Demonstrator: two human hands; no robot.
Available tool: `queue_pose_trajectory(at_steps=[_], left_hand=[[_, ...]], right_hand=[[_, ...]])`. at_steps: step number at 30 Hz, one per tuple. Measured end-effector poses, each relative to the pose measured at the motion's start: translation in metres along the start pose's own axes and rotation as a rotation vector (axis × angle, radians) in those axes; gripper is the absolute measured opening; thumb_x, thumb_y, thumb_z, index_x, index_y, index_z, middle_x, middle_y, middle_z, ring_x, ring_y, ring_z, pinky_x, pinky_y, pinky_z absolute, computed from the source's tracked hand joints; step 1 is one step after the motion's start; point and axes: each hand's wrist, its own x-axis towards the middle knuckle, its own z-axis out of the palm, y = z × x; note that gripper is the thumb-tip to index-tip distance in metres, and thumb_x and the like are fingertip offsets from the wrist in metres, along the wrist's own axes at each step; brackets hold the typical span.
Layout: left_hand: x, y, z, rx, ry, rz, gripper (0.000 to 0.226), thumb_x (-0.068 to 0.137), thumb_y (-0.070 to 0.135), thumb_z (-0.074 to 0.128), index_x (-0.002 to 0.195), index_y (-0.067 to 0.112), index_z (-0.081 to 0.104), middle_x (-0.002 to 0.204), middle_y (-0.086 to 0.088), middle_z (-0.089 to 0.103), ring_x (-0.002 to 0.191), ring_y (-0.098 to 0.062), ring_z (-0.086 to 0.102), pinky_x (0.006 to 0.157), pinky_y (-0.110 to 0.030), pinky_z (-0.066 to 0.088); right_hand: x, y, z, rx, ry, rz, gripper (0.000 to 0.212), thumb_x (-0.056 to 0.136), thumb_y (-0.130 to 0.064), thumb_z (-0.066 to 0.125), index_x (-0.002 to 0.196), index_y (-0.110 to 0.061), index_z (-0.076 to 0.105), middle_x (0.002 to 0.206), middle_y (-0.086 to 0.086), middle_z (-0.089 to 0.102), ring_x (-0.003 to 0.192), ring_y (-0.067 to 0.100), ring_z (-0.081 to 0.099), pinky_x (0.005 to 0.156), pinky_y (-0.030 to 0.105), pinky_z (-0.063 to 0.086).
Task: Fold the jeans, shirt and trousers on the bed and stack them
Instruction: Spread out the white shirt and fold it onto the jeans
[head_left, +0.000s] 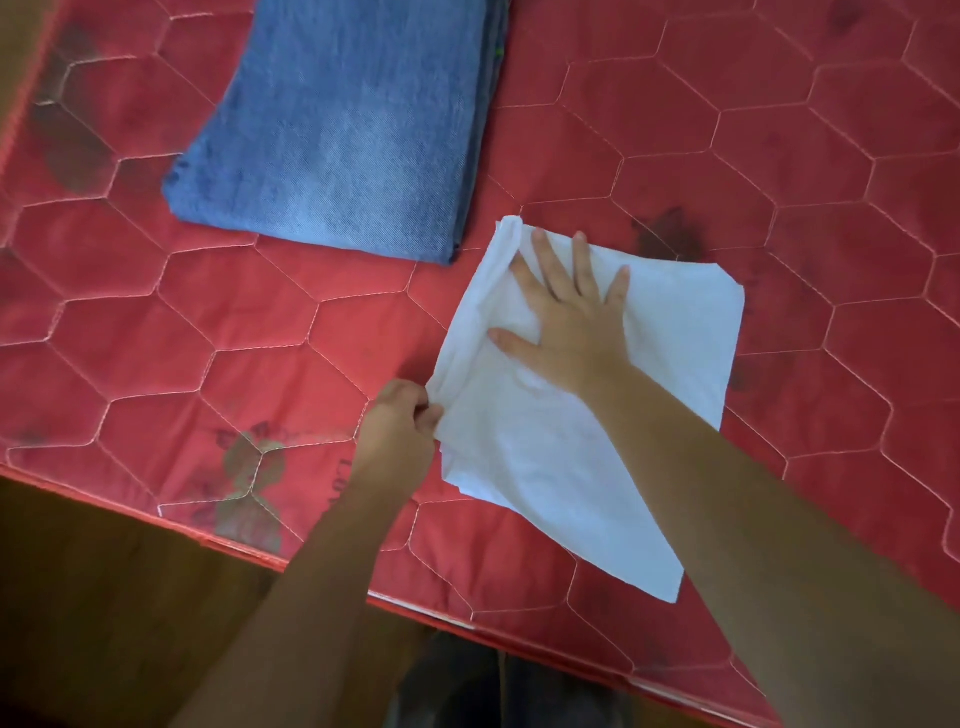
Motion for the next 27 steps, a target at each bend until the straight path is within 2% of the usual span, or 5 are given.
queue_pose_trajectory(at_steps=[5, 8, 11, 21, 27], left_hand=[[0.0, 0.028, -0.012, 0.117, 0.224, 0.042, 0.023, 0.091, 0.022, 0.046, 0.102, 0.005, 0.057, 0.105, -0.014, 0.056, 0.095, -0.031, 0.05, 0.077, -0.031, 0.034], [0.008, 0.064, -0.005, 0.217, 0.442, 0.521, 0.028, 0.082, 0.012, 0.042, 0.102, 0.002, 0.06, 0.109, -0.016, 0.061, 0.1, -0.028, 0.051, 0.083, -0.035, 0.034], [0.037, 0.085, 0.025, 0.442, 0.256, 0.873, 0.036, 0.079, 0.003, 0.039, 0.108, 0.001, 0.061, 0.121, -0.017, 0.06, 0.118, -0.032, 0.052, 0.096, -0.043, 0.033], [0.083, 0.054, 0.035, 0.7, 0.023, 0.561, 0.067, 0.089, 0.047, 0.01, 0.147, 0.015, 0.016, 0.155, -0.013, 0.007, 0.144, -0.026, 0.005, 0.113, -0.043, 0.004], [0.023, 0.064, 0.025, 0.369, 0.224, 0.646, 0.045, 0.085, 0.014, 0.029, 0.112, -0.004, 0.059, 0.124, -0.019, 0.058, 0.125, -0.033, 0.047, 0.106, -0.047, 0.026]], right_hand=[[-0.004, -0.006, -0.014, 0.041, 0.092, -0.061, 0.058, 0.092, -0.043, 0.043, 0.144, -0.023, 0.027, 0.156, 0.002, 0.012, 0.144, 0.032, 0.002, 0.106, 0.066, 0.003], [-0.031, 0.005, -0.016, 0.027, 0.398, 0.042, 0.04, 0.085, -0.017, 0.048, 0.124, -0.011, 0.054, 0.143, 0.014, 0.041, 0.136, 0.036, 0.032, 0.102, 0.069, 0.016], [-0.055, 0.016, -0.012, 0.012, 0.423, 0.178, 0.046, 0.083, -0.022, 0.038, 0.124, -0.01, 0.054, 0.14, 0.016, 0.045, 0.131, 0.039, 0.038, 0.098, 0.07, 0.023], [-0.059, 0.095, -0.007, 0.103, 0.12, 0.445, 0.068, 0.09, -0.059, 0.029, 0.147, -0.026, 0.011, 0.158, 0.001, 0.001, 0.143, 0.036, -0.006, 0.103, 0.07, 0.008], [-0.099, 0.078, -0.011, 0.131, 0.355, 0.445, 0.056, 0.091, -0.032, 0.024, 0.138, -0.004, 0.036, 0.149, 0.015, 0.031, 0.139, 0.038, 0.022, 0.104, 0.066, 0.019]])
